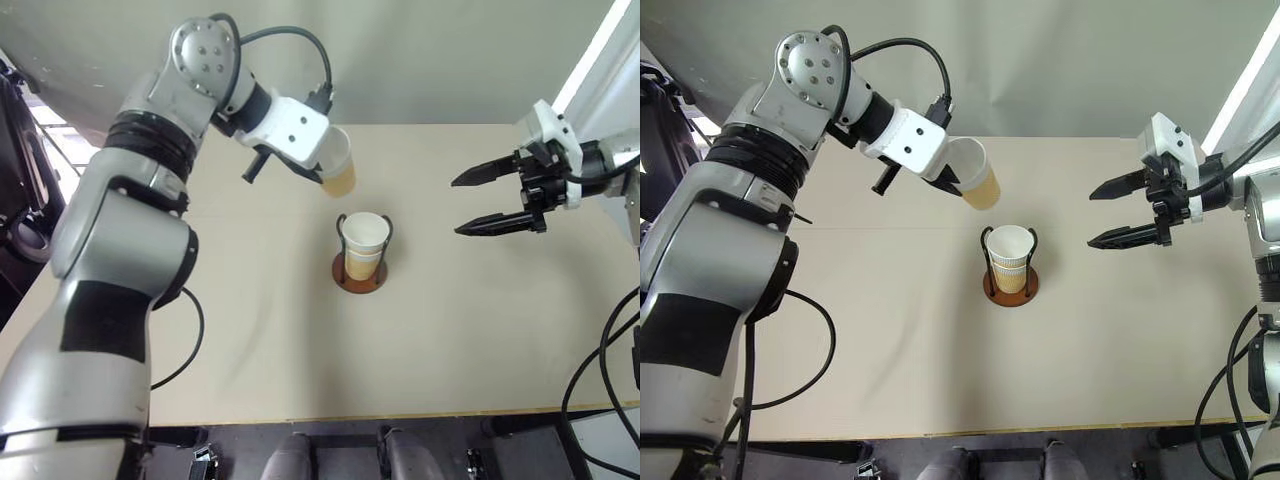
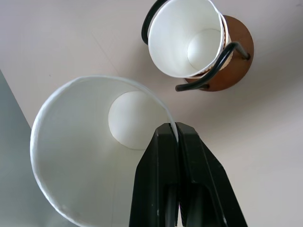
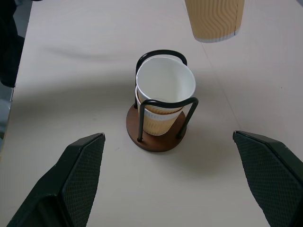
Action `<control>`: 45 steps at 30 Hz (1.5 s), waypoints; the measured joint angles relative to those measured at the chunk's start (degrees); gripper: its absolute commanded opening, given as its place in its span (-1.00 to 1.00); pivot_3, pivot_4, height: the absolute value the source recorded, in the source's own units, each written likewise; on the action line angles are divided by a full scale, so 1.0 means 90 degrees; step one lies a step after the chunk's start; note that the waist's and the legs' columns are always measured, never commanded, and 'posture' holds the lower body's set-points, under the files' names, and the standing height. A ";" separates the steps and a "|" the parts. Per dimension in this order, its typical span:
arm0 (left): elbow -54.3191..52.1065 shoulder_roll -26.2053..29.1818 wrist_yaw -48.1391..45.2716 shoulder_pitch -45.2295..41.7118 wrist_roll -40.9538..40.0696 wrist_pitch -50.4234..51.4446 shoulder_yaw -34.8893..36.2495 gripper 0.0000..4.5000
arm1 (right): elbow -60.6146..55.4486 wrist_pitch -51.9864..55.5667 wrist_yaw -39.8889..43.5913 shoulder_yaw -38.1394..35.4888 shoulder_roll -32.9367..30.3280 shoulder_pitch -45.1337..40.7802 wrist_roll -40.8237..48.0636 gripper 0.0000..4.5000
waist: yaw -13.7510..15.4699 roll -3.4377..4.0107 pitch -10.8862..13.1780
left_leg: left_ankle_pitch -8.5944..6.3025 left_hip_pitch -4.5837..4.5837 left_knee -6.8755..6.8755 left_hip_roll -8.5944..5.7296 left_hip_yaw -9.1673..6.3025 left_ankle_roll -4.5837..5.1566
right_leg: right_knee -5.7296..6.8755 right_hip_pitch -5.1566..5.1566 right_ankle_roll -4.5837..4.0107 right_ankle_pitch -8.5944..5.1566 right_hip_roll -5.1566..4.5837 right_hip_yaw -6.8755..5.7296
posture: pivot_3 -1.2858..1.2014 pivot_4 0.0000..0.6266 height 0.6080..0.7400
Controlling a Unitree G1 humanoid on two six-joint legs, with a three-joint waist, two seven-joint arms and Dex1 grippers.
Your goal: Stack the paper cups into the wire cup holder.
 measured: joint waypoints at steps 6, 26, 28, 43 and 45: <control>0.0007 -0.0176 0.0000 -0.0123 -0.0171 0.0075 0.0000 -0.99 | 0.0141 -0.0106 0.0001 -0.0065 0.0000 0.0001 0.0011 1.00 | 0.0019 0.0003 0.0002 | -0.0001 0.0003 0.0013 -0.0013 0.0001 0.0006 | 0.0001 0.0011 0.0006 0.0000 -0.0006 0.0005 | 0.03 -0.52 1.00; -0.0917 -0.0417 -0.0004 0.0024 -0.1527 0.0405 -0.1317 -0.99 | 0.0120 0.0099 0.0061 -0.0115 -0.0314 0.0281 0.0205 1.00 | 0.0062 0.0009 0.0004 | -0.0011 0.0006 0.0058 -0.0036 0.0019 0.0028 | 0.0002 0.0041 0.0060 -0.0004 -0.0037 -0.0006 | 0.03 -0.52 1.00; -0.1054 -0.0349 -0.0005 0.0065 -0.1707 0.0452 -0.1514 -0.99 | 0.0105 0.0160 0.0062 -0.0114 -0.0358 0.0281 0.0234 1.00 | 0.0071 0.0008 0.0004 | -0.0012 0.0005 0.0066 -0.0033 0.0018 0.0029 | 0.0002 0.0044 0.0065 -0.0001 -0.0037 -0.0004 | 0.03 -0.52 1.00; -0.1199 -0.0174 -0.0005 0.0251 -0.2021 0.0421 -0.2032 -0.99 | -0.0011 0.0347 0.0063 -0.0103 -0.0437 0.0281 0.0385 1.00 | 0.0085 0.0010 0.0004 | -0.0012 0.0008 0.0076 -0.0044 0.0011 0.0032 | 0.0001 0.0058 0.0069 -0.0002 -0.0035 -0.0011 | 0.03 -0.52 1.00; -0.1264 -0.0174 -0.0005 0.0299 -0.2066 0.0433 -0.2079 -0.99 | -0.0013 0.0350 0.0063 -0.0103 -0.0437 0.0281 0.0385 1.00 | 0.0095 0.0011 0.0004 | -0.0013 0.0006 0.0078 -0.0038 0.0004 0.0032 | 0.0000 0.0059 0.0070 -0.0002 -0.0044 -0.0006 | 0.03 -0.52 1.00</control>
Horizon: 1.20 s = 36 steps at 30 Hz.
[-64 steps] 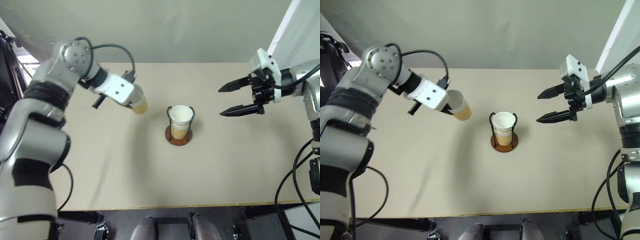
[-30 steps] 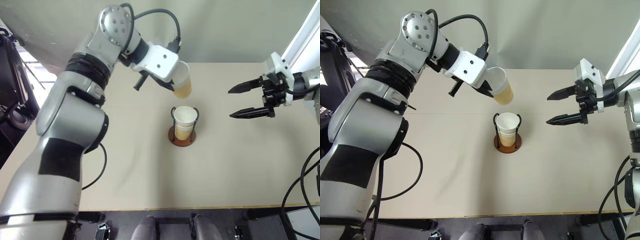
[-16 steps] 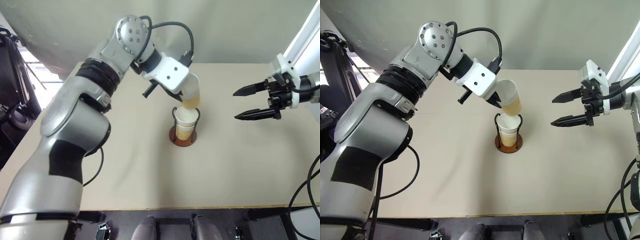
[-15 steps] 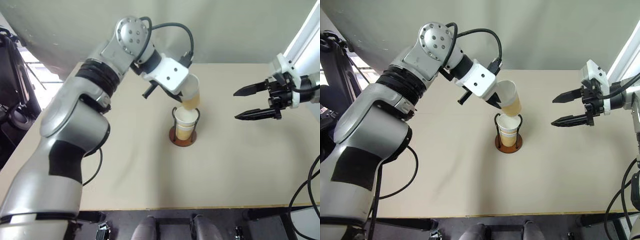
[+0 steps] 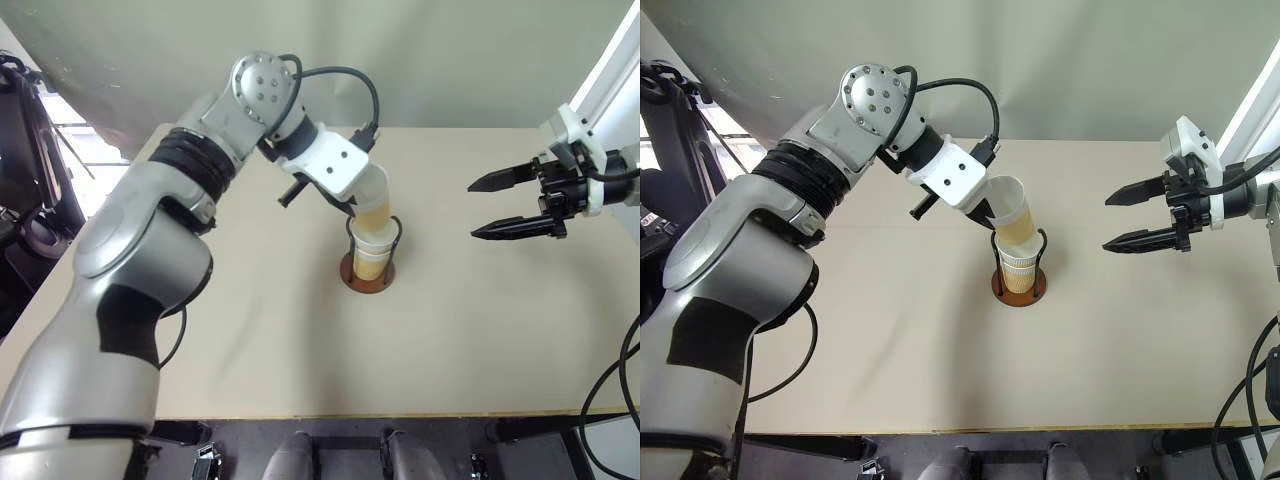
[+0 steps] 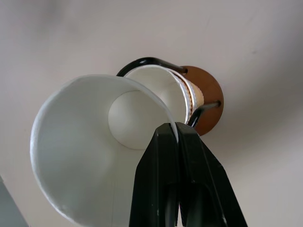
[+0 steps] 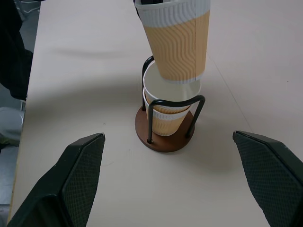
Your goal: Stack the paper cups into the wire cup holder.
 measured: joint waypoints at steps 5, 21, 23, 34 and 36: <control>-0.0153 0.0004 0.0000 0.0048 -0.0167 0.0026 -0.0104 -0.99 | -0.0011 0.0001 0.0000 0.0000 -0.0003 0.0007 0.0000 1.00 | 0.0003 0.0000 0.0000 | 0.0000 0.0001 0.0001 -0.0002 0.0000 0.0000 | 0.0001 0.0001 0.0000 0.0000 0.0001 -0.0001 | 0.03 -0.52 1.00; 0.0487 -0.0504 0.0001 0.0119 0.0605 -0.0484 0.0286 -0.99 | -0.0044 0.0046 0.0001 0.0000 -0.0028 0.0020 -0.0010 1.00 | 0.0008 0.0000 0.0000 | 0.0000 0.0002 -0.0001 -0.0010 0.0000 0.0001 | -0.0003 0.0008 0.0005 -0.0003 0.0003 -0.0003 | 0.03 -0.52 1.00; 0.0603 -0.0599 0.0001 0.0127 0.0792 -0.0594 0.0470 -0.99 | -0.0052 0.0060 0.0001 -0.0001 -0.0028 0.0026 -0.0011 1.00 | 0.0009 0.0000 0.0000 | -0.0001 0.0002 -0.0001 -0.0009 -0.0002 0.0001 | -0.0004 0.0007 0.0007 -0.0005 0.0003 0.0000 | 0.03 -0.52 1.00; 0.0802 -0.0919 -0.0001 0.0145 0.1045 -0.0160 0.1245 0.33 | -0.0118 0.0062 0.0001 -0.0001 -0.0044 0.0099 -0.0021 1.00 | 0.0019 0.0000 0.0000 | -0.0002 0.0001 -0.0004 -0.0009 -0.0004 0.0003 | -0.0005 0.0008 0.0011 -0.0007 0.0003 0.0001 | 0.03 -0.52 1.00; 0.0756 -0.0912 -0.0002 0.0146 0.0833 0.0179 0.1337 0.65 | -0.0118 0.0061 0.0002 -0.0001 -0.0063 0.0099 -0.0026 1.00 | 0.0019 0.0000 0.0000 | -0.0002 0.0001 -0.0005 -0.0009 -0.0004 0.0003 | -0.0005 0.0008 0.0011 -0.0007 0.0004 0.0000 | 0.03 -0.52 1.00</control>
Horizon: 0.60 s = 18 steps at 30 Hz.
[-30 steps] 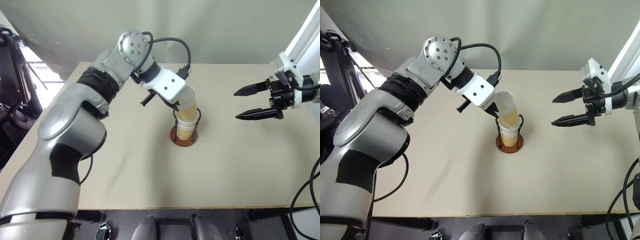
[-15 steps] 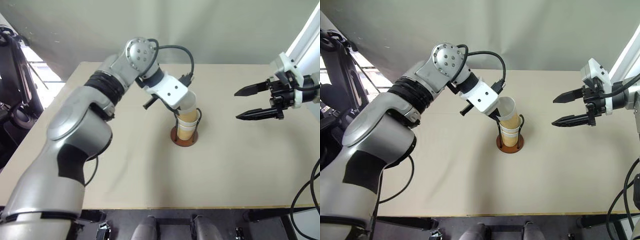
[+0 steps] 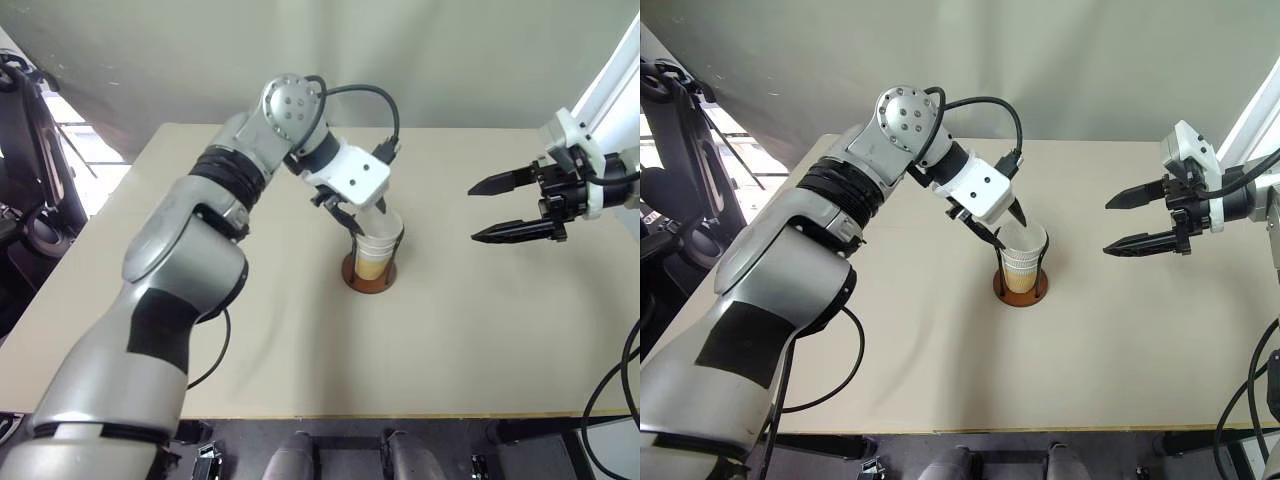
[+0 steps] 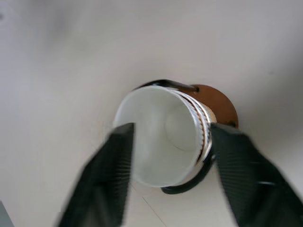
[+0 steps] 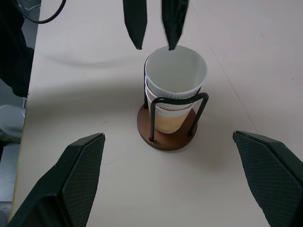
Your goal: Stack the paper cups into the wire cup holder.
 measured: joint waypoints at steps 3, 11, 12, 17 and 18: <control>-0.0178 0.0008 -0.0004 -0.0005 -0.0623 0.1042 0.0478 0.99 | 0.0025 0.0023 -0.0027 -0.0001 -0.0009 -0.0009 -0.0027 1.00 | 0.0002 -0.0001 0.0000 | 0.0000 -0.0001 0.0000 0.0000 0.0002 0.0000 | -0.0002 0.0000 0.0000 0.0000 0.0000 -0.0001 | 0.03 -0.52 1.00; 0.0354 -0.0025 0.2623 -0.0260 -0.1593 0.3729 0.3494 0.99 | 0.1294 -0.0069 -0.2026 -0.0745 0.0832 -0.0491 -0.0167 1.00 | -0.0035 0.0008 0.0003 | 0.0001 0.0034 -0.0010 0.0008 0.0022 0.0000 | 0.0007 0.0007 0.0000 0.0003 -0.0001 0.0004 | 0.03 -0.52 1.00; 0.0461 0.0004 0.3159 -0.0251 -0.1643 0.3981 0.3792 0.99 | 0.1494 -0.0138 -0.2324 -0.0854 0.0922 -0.0508 -0.0190 1.00 | -0.0039 0.0008 0.0003 | 0.0001 0.0040 -0.0014 0.0014 0.0020 -0.0001 | 0.0008 0.0010 0.0000 0.0003 -0.0004 0.0010 | 0.03 -0.52 1.00; 0.0385 0.0243 0.4559 0.0425 -0.1476 0.4360 0.4531 0.99 | 0.2491 -0.0818 -0.3826 -0.1087 0.1354 -0.0514 -0.0626 1.00 | -0.0028 0.0022 0.0005 | 0.0004 0.0072 -0.0047 0.0016 0.0033 -0.0008 | 0.0009 0.0013 -0.0003 0.0002 -0.0003 0.0010 | 0.03 -0.52 1.00; 0.0372 0.0242 0.4685 0.0630 -0.1433 0.4404 0.4601 0.99 | 0.2674 -0.0948 -0.4100 -0.1126 0.1463 -0.0514 -0.0692 1.00 | -0.0035 0.0025 0.0008 | 0.0005 0.0076 -0.0050 0.0017 0.0039 -0.0009 | 0.0011 0.0013 -0.0004 0.0002 -0.0001 0.0014 | 0.03 -0.52 1.00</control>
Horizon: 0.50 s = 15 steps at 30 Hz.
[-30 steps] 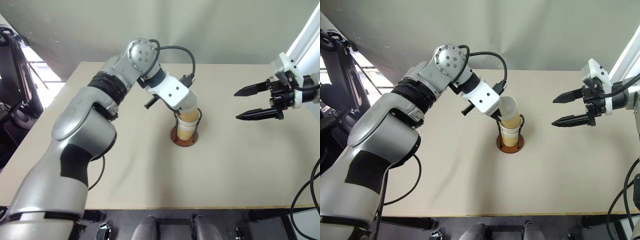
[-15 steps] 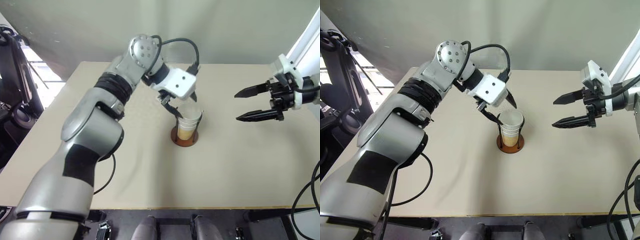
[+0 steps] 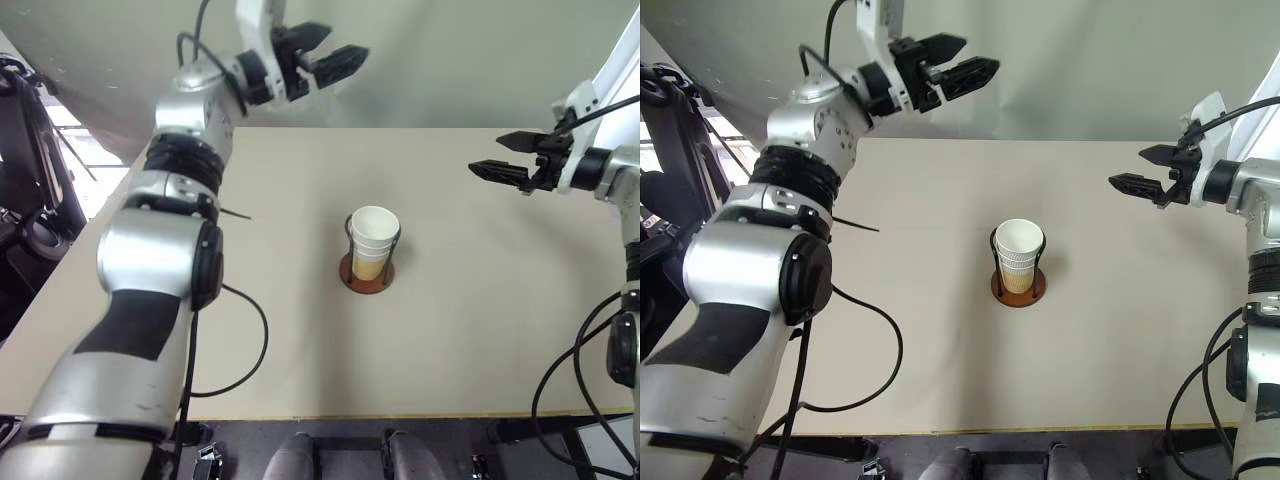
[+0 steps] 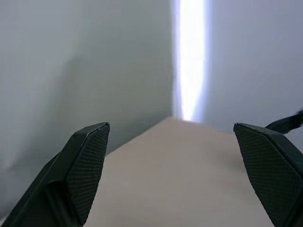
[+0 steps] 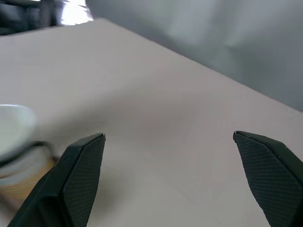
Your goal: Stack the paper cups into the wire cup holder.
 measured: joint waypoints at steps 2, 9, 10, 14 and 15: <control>-0.0017 -0.0004 0.0176 0.0363 0.0105 0.0045 0.0066 0.99 | 0.0293 -0.0219 -0.0404 -0.0054 0.0193 0.0009 -0.0100 1.00 | 0.0011 0.0002 0.0003 | 0.0002 -0.0008 -0.0003 0.0003 0.0003 -0.0003 | 0.0001 -0.0012 -0.0001 0.0005 -0.0005 -0.0002 | 0.03 -0.52 1.00; -0.0138 -0.0112 0.1114 0.1125 0.0869 -0.0534 0.0059 0.99 | 0.1006 -0.0714 -0.1283 -0.0106 0.0780 0.0136 -0.0320 1.00 | 0.0013 0.0002 0.0004 | 0.0002 -0.0002 -0.0006 0.0000 0.0008 -0.0004 | -0.0003 -0.0007 -0.0008 0.0012 -0.0002 -0.0011 | 0.03 -0.52 1.00; -0.0132 -0.0146 0.1163 0.1233 0.1035 -0.0625 0.0024 0.99 | 0.1167 -0.0863 -0.1464 -0.0108 0.0936 0.0185 -0.0376 1.00 | 0.0014 0.0002 0.0004 | 0.0002 0.0000 -0.0008 -0.0001 0.0005 -0.0003 | -0.0001 -0.0007 -0.0011 0.0016 -0.0005 -0.0011 | 0.03 -0.52 1.00; -0.0059 -0.0208 0.1117 0.1597 0.1510 -0.1079 -0.0192 0.99 | 0.1573 -0.1267 -0.1951 -0.0133 0.1499 0.0441 -0.0470 1.00 | 0.0012 0.0002 0.0004 | 0.0001 0.0000 -0.0006 0.0004 0.0001 -0.0003 | -0.0001 -0.0010 -0.0018 0.0032 -0.0003 -0.0009 | 0.03 -0.52 1.00; -0.0009 -0.0234 0.1033 0.1698 0.1529 -0.1139 -0.0181 0.99 | 0.1671 -0.1428 -0.2078 -0.0134 0.1649 0.0506 -0.0491 1.00 | 0.0009 0.0002 0.0004 | 0.0001 0.0000 -0.0008 0.0003 0.0001 -0.0003 | 0.0000 -0.0011 -0.0022 0.0037 0.0000 -0.0010 | 0.03 -0.52 1.00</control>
